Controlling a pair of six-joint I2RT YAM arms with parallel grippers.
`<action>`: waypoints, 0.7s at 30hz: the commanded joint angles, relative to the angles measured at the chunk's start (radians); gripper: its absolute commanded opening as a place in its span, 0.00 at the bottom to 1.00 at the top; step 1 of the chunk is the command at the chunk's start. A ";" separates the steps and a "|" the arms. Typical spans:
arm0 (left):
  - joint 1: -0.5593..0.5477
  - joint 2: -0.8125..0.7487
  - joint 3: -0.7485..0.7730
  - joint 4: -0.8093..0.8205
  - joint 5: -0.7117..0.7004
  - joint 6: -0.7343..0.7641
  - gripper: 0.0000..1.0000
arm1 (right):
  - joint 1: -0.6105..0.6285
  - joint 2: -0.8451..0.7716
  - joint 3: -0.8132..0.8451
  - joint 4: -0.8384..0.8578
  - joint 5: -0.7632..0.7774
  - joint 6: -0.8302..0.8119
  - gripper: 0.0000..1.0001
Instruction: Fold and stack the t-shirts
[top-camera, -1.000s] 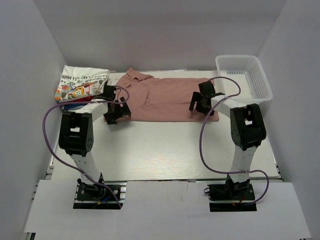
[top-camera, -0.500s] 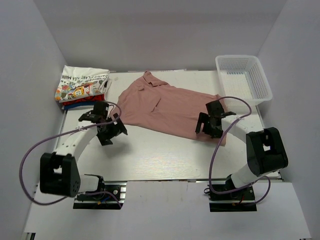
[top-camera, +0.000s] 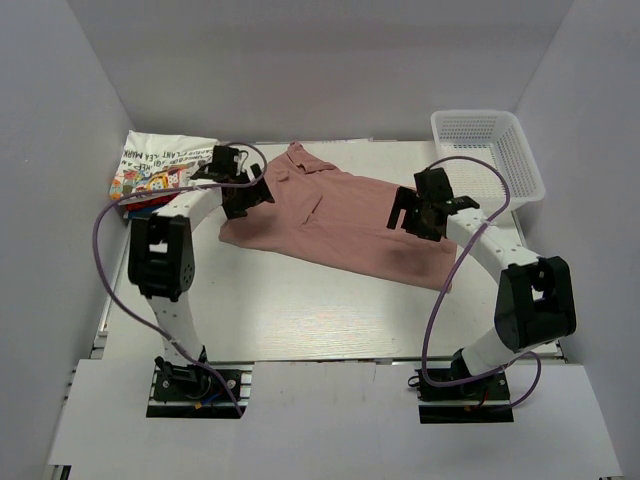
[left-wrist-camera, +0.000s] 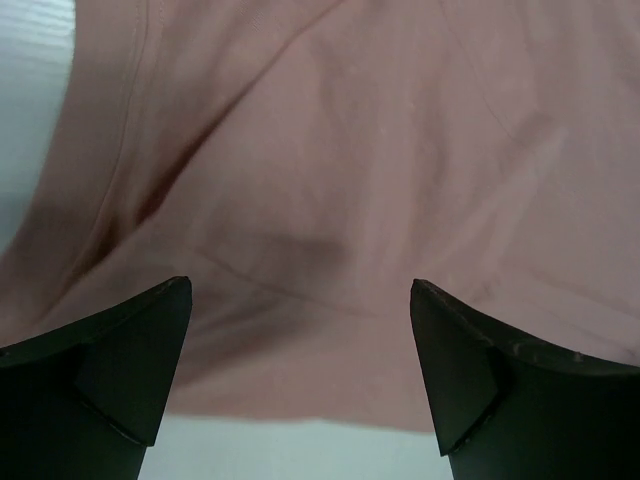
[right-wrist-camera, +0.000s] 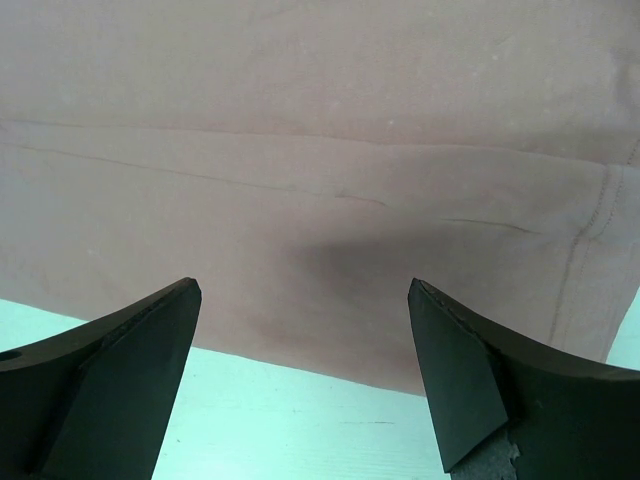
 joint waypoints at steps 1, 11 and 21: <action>-0.006 0.093 0.084 0.028 0.027 0.045 1.00 | -0.005 -0.008 0.022 -0.011 0.011 0.012 0.90; 0.003 -0.003 -0.227 -0.170 -0.112 -0.018 1.00 | -0.005 -0.054 -0.050 -0.039 0.036 0.019 0.90; 0.014 -0.500 -0.594 -0.439 -0.181 -0.222 1.00 | -0.005 -0.149 -0.157 -0.072 0.005 0.023 0.90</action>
